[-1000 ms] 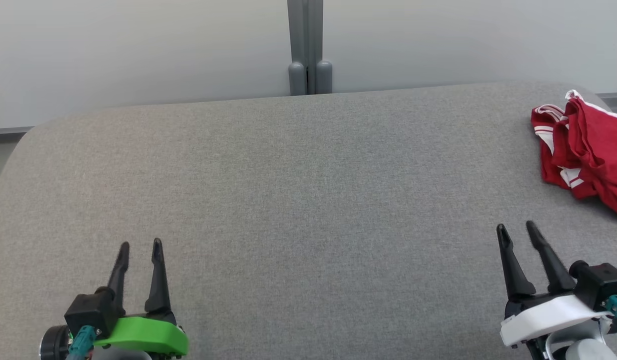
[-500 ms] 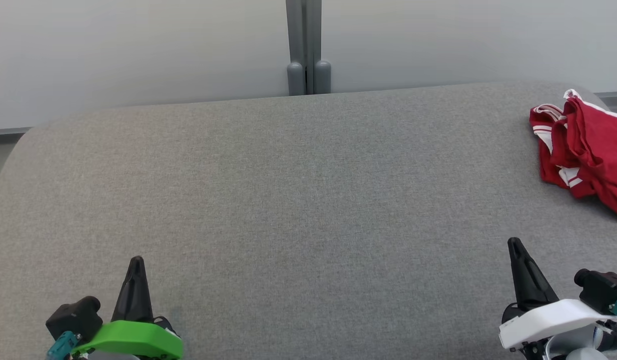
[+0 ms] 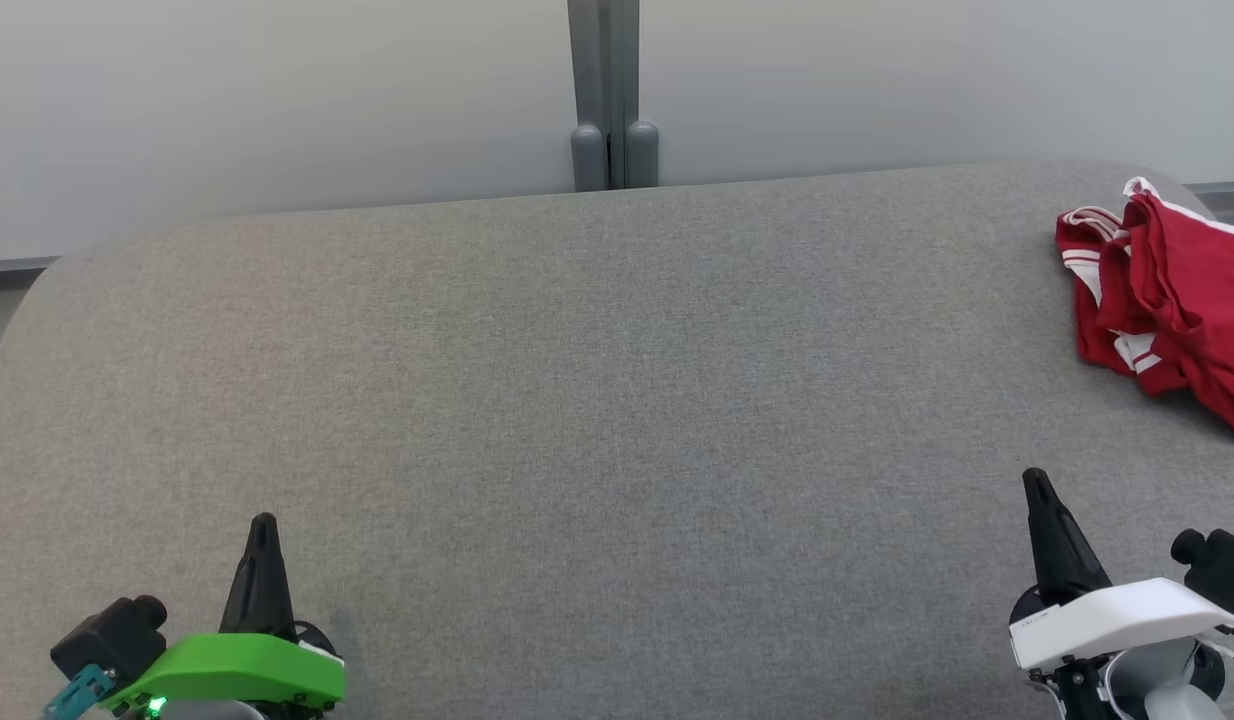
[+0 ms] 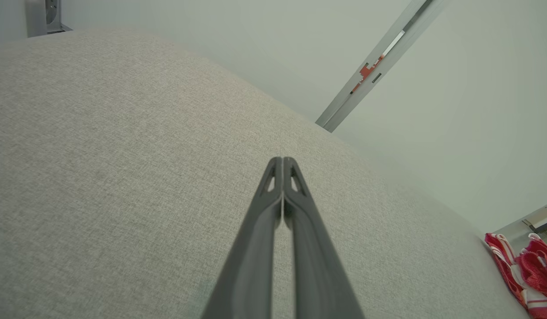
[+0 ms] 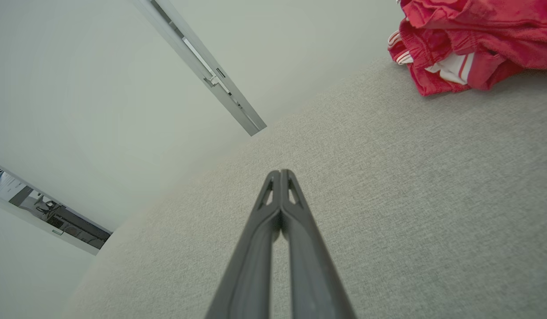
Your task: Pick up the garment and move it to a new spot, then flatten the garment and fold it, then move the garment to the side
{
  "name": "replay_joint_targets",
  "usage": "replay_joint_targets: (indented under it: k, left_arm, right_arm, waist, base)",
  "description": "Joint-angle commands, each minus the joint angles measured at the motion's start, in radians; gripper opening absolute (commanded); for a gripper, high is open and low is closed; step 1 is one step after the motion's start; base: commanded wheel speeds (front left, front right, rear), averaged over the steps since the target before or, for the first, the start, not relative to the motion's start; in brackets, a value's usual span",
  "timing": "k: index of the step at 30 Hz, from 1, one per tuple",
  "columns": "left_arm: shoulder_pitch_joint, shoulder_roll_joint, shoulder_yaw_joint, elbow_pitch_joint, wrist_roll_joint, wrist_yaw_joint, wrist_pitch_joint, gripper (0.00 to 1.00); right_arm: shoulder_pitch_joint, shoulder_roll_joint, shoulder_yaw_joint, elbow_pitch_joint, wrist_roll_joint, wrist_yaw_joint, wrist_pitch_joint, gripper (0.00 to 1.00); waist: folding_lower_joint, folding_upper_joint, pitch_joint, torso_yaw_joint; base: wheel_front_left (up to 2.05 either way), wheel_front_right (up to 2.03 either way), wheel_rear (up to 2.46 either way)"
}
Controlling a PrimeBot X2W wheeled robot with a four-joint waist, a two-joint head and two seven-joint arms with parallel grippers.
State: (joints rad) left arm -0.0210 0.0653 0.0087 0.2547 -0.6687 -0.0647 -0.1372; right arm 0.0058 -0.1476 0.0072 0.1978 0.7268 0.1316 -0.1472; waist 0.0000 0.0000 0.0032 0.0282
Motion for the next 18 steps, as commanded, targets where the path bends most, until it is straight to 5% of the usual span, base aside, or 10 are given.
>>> replay_joint_targets:
  k: [1,18]
  left_arm:
    - [-0.034,0.002,0.010,-0.017,-0.038,-0.010,0.008,0.00]
    - [-0.050,-0.002,0.034,-0.016,-0.260,-0.024,0.068,0.00]
  right_arm:
    - [-0.030,-0.003,-0.010,-0.009,0.037,0.000,0.011,0.00]
    - [-0.052,0.020,-0.036,0.004,0.246,-0.001,0.071,0.00]
  waist:
    - [0.0000,0.0000,0.000,0.000]
    - [0.0000,0.0000,0.000,-0.005]
  base:
    - [0.00,0.00,0.00]
    - [0.00,0.00,0.00]
